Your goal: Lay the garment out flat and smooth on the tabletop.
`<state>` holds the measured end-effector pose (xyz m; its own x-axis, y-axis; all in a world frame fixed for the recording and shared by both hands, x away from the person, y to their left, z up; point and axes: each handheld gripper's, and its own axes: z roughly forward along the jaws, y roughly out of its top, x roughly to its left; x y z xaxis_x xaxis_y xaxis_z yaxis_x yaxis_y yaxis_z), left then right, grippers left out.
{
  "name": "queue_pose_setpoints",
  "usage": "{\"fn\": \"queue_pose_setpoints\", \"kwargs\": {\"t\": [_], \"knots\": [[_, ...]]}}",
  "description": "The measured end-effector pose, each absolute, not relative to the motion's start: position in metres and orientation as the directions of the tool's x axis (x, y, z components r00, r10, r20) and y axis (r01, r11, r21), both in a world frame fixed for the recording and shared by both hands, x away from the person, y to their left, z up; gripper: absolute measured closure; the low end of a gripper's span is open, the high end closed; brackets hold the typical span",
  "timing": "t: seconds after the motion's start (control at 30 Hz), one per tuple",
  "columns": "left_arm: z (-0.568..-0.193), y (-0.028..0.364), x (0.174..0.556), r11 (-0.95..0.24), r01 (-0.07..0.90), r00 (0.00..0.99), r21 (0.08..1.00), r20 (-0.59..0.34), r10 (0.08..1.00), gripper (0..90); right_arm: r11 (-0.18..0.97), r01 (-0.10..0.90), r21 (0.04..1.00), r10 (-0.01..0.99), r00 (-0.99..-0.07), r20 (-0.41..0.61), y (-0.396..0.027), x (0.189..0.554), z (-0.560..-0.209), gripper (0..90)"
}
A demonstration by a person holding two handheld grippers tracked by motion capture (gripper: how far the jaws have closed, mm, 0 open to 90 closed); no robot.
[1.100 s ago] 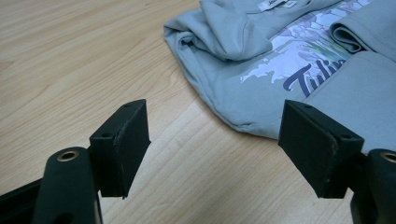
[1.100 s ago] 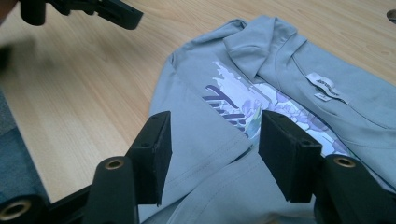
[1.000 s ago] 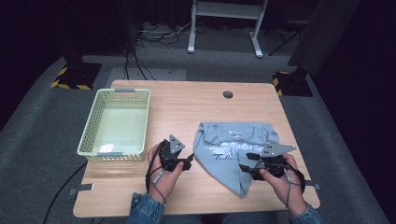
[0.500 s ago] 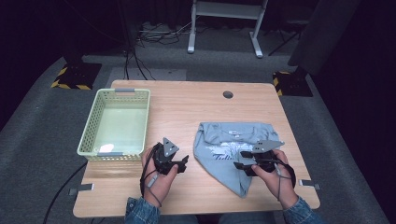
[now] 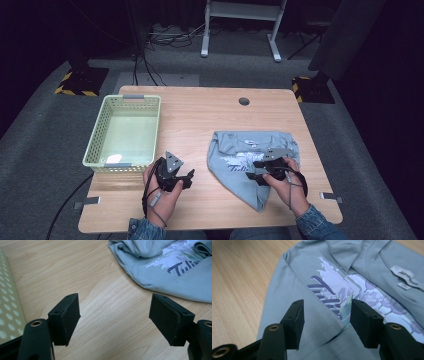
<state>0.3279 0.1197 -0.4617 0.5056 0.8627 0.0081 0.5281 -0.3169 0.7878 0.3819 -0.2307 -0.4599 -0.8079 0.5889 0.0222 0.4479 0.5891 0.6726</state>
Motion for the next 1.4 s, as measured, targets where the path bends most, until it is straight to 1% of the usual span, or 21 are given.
{"fn": "queue_pose_setpoints", "kwargs": {"t": [0.17,0.27,0.3,0.33,0.37,0.4,0.43,0.47,0.53,1.0,1.4], "knots": [[-0.462,0.125,0.324,-0.310,0.532,0.494,0.788,0.008,0.869,24.3,0.596,0.466,0.654,0.596,-0.803,0.029,-0.230,0.388,-0.471,44.1],[-0.462,0.127,0.322,-0.303,0.537,0.486,0.787,0.005,0.874,24.2,0.603,0.477,0.640,0.596,-0.802,0.036,-0.229,0.391,-0.479,44.8],[-0.462,0.128,0.322,-0.301,0.536,0.485,0.788,0.005,0.875,24.3,0.607,0.479,0.633,0.594,-0.804,0.038,-0.229,0.392,-0.481,48.0],[-0.462,0.129,0.322,-0.302,0.536,0.484,0.788,0.006,0.875,24.3,0.614,0.479,0.627,0.588,-0.808,0.041,-0.228,0.393,-0.483,55.4],[-0.462,0.129,0.321,-0.299,0.537,0.481,0.788,0.005,0.876,24.3,0.628,0.480,0.612,0.580,-0.814,0.043,-0.228,0.393,-0.484,60.6],[-0.462,0.130,0.321,-0.297,0.537,0.480,0.790,0.004,0.877,24.2,0.631,0.471,0.617,0.581,-0.814,0.028,-0.227,0.392,-0.484,67.3],[-0.461,0.130,0.320,-0.297,0.537,0.479,0.789,0.004,0.878,24.3,0.646,0.461,0.608,0.563,-0.826,0.028,-0.227,0.392,-0.483,80.5],[-0.461,0.131,0.320,-0.297,0.537,0.479,0.789,0.004,0.878,24.3,0.650,0.459,0.605,0.546,-0.836,0.048,-0.226,0.391,-0.482,82.8],[-0.461,0.131,0.320,-0.294,0.537,0.476,0.790,0.003,0.879,24.3,0.665,0.435,0.607,0.534,-0.845,0.021,-0.225,0.389,-0.480,84.1],[-0.458,0.129,0.321,-0.295,0.529,0.483,0.796,0.004,0.876,24.3,0.644,0.333,0.689,0.487,-0.873,-0.034,-0.215,0.368,-0.440,84.3],[-0.457,0.130,0.320,-0.296,0.525,0.483,0.798,0.008,0.876,24.3,0.646,0.275,0.712,0.448,-0.892,-0.062,-0.200,0.357,-0.422,84.2]]}}
